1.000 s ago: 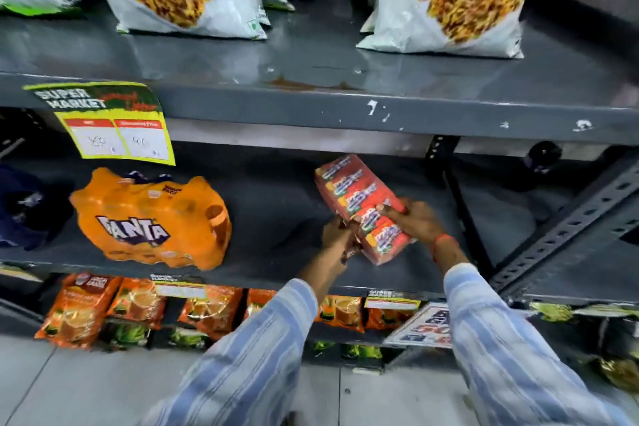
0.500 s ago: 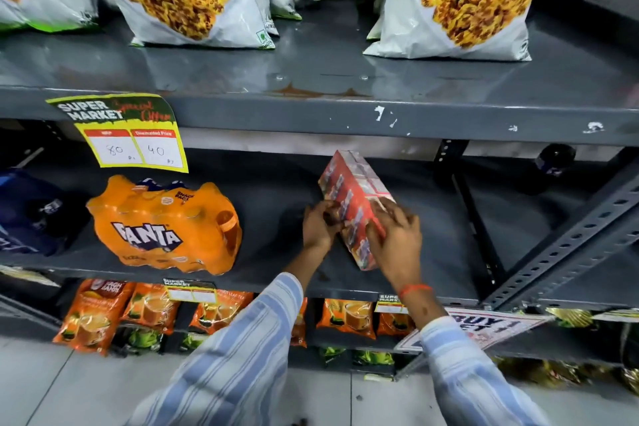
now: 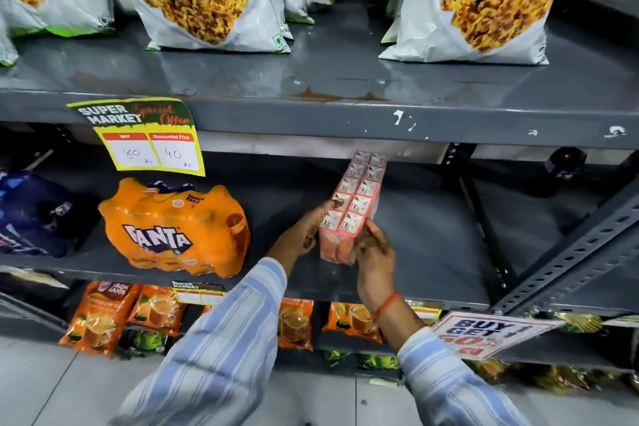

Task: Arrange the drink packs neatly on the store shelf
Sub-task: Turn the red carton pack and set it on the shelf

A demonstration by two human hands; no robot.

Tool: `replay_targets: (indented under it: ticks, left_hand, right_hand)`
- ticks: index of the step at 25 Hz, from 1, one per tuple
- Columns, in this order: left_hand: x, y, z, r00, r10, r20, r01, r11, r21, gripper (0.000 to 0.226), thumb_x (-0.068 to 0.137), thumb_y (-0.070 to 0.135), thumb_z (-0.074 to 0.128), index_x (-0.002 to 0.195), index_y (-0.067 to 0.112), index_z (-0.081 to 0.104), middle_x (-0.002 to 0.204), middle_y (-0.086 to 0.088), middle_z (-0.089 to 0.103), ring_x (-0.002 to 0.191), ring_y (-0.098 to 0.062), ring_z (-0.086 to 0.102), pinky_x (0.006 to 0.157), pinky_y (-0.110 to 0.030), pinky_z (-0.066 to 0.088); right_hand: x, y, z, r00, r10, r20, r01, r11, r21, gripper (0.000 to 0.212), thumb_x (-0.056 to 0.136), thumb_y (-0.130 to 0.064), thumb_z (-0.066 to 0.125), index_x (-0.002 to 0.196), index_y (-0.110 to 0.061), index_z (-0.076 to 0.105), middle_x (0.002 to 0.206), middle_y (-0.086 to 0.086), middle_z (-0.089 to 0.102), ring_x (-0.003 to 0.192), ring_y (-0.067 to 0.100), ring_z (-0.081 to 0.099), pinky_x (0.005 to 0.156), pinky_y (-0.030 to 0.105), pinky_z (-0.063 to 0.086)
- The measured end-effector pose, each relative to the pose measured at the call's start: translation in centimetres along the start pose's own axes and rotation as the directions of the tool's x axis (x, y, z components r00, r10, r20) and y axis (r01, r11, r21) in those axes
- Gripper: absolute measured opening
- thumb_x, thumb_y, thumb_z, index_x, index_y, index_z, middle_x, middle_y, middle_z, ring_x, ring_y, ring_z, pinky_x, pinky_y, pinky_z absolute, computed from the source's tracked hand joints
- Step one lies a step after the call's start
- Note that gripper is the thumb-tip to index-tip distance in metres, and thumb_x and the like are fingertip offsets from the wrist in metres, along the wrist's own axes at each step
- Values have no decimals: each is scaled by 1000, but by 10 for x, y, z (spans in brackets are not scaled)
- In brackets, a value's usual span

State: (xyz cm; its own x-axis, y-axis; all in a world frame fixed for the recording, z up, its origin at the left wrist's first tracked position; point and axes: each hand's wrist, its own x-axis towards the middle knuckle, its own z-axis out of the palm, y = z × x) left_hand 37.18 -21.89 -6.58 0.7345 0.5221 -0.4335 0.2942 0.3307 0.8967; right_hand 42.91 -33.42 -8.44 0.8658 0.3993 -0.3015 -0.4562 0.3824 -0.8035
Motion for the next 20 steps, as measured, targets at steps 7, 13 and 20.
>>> replay_targets:
  ticks: [7, 13, 20]
  left_hand:
    - [5, 21, 26, 968, 180, 176, -202, 972, 117, 39, 96, 8, 44, 134, 5, 45, 130, -22, 57, 108, -34, 63, 88, -34, 54]
    - [28, 23, 60, 907, 394, 149, -372, 582, 723, 52, 89, 19, 56, 139, 15, 43, 147, -9, 46, 132, -28, 48, 110, -36, 37]
    - [32, -9, 67, 861, 338, 381, -365, -112, 924, 55, 93, 39, 43, 145, 41, 23, 160, 10, 17, 146, -38, 10, 112, -65, 14]
  right_hand:
    - [4, -1, -12, 993, 84, 79, -76, 992, -99, 34, 95, -14, 52, 128, -5, 55, 120, 13, 65, 97, 21, 67, 69, 24, 57]
    - [12, -20, -30, 970, 240, 17, -229, 942, -244, 28, 100, -15, 39, 121, -6, 56, 111, 12, 64, 87, 19, 65, 72, 27, 56]
    - [37, -75, -52, 985, 161, -57, -165, 814, -557, 22, 94, 6, 41, 82, 1, 59, 73, 18, 64, 51, 18, 69, 49, 27, 58]
